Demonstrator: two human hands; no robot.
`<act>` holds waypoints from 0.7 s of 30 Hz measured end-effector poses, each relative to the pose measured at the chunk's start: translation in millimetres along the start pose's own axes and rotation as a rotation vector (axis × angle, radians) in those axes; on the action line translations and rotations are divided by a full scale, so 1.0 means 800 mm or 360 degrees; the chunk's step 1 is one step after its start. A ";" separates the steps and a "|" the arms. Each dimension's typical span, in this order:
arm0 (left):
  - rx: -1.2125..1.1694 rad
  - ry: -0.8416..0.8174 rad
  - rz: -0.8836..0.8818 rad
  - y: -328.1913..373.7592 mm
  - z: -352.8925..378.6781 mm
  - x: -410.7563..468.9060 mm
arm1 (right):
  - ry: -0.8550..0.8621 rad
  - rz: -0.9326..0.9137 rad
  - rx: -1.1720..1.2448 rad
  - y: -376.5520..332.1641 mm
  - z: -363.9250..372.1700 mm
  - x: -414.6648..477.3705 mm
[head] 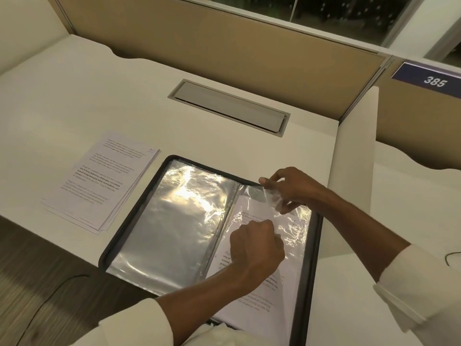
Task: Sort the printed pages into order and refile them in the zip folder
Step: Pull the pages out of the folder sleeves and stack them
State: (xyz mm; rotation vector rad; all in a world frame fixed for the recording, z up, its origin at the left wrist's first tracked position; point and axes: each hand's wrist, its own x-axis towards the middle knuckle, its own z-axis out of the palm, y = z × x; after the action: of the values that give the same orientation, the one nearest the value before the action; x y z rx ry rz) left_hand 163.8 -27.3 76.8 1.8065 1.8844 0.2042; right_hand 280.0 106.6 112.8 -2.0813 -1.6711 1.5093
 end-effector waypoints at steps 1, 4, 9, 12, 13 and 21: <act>-0.0005 0.0002 -0.0001 0.000 0.000 0.000 | -0.0029 0.0012 0.0041 -0.001 -0.004 0.002; -0.0013 0.0004 0.0005 0.000 -0.001 0.000 | -0.0106 0.0039 0.0053 -0.003 -0.016 0.007; 0.0003 0.0012 0.0046 0.001 0.003 0.003 | -0.0307 0.0083 -0.0052 -0.004 -0.029 0.016; 0.0058 0.0046 0.0098 0.001 0.007 0.004 | -0.0319 0.0039 -0.0033 -0.007 -0.028 0.020; 0.0069 0.0055 0.0111 0.002 0.009 0.004 | -0.0296 0.0017 -0.0013 -0.007 -0.027 0.023; 0.0188 -0.0002 0.0189 -0.001 0.024 0.010 | -0.0361 0.0043 -0.0347 -0.011 -0.022 0.044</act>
State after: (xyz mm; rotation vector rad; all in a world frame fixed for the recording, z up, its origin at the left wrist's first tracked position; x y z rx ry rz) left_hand 172.4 -24.2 58.1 1.9989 1.8237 0.1361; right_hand 283.4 146.3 104.9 -2.1080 -1.9758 1.6973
